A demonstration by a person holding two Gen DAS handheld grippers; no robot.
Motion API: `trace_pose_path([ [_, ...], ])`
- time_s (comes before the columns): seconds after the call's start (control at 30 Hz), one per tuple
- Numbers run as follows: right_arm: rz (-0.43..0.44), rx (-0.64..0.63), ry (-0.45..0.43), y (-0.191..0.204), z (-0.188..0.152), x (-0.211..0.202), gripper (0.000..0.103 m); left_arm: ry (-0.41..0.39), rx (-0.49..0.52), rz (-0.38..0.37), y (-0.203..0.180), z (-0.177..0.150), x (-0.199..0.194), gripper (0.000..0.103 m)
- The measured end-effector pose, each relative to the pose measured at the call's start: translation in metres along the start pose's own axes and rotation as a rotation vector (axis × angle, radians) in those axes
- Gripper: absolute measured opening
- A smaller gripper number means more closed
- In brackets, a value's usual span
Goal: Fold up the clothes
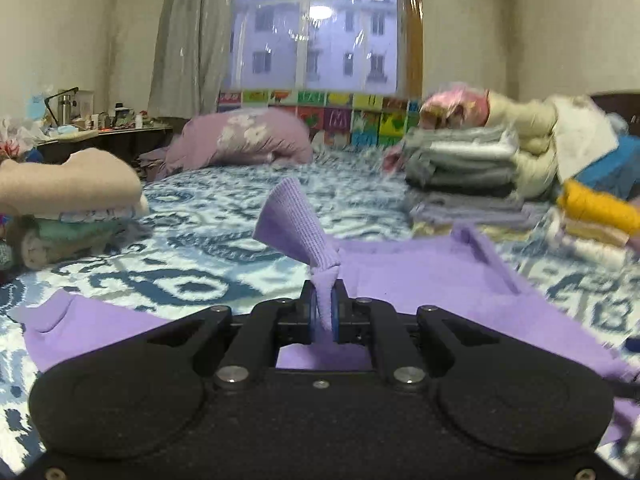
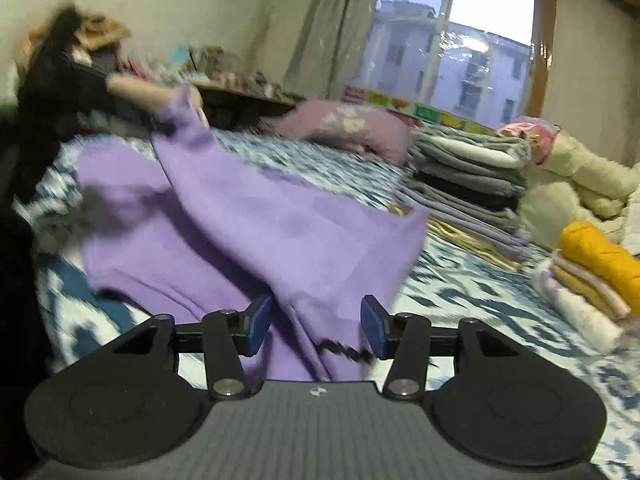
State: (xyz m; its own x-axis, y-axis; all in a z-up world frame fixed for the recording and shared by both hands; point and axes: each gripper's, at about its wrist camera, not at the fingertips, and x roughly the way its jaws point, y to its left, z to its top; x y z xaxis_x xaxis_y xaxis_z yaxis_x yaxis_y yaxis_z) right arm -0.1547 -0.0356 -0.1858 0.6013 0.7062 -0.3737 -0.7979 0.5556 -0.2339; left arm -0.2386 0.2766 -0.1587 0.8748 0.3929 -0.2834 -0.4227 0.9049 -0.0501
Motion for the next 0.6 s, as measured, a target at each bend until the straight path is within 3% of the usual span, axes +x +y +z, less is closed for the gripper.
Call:
trace_pose_path([
  [0.23, -0.051, -0.011, 0.088, -0.004, -0.01, 0.006, 0.046, 0.016, 0.008, 0.038, -0.002, -0.004, 0.009, 0.006],
  [0.3, -0.041, -0.001, 0.102, -0.006, -0.014, 0.005, 0.029, -0.006, -0.014, 0.037, 0.0, 0.0, 0.005, 0.006],
  [0.43, -0.033, -0.013, 0.121, -0.002, -0.017, 0.004, 0.023, -0.035, -0.038, 0.044, 0.005, 0.006, -0.002, 0.006],
  [0.53, -0.034, -0.013, 0.133, -0.001, -0.019, 0.006, 0.023, 0.041, -0.02, 0.073, 0.007, -0.006, 0.011, 0.006],
  [0.6, -0.038, -0.035, 0.139, 0.003, -0.02, 0.006, 0.023, 0.147, 0.012, 0.096, 0.007, -0.02, 0.028, 0.006],
])
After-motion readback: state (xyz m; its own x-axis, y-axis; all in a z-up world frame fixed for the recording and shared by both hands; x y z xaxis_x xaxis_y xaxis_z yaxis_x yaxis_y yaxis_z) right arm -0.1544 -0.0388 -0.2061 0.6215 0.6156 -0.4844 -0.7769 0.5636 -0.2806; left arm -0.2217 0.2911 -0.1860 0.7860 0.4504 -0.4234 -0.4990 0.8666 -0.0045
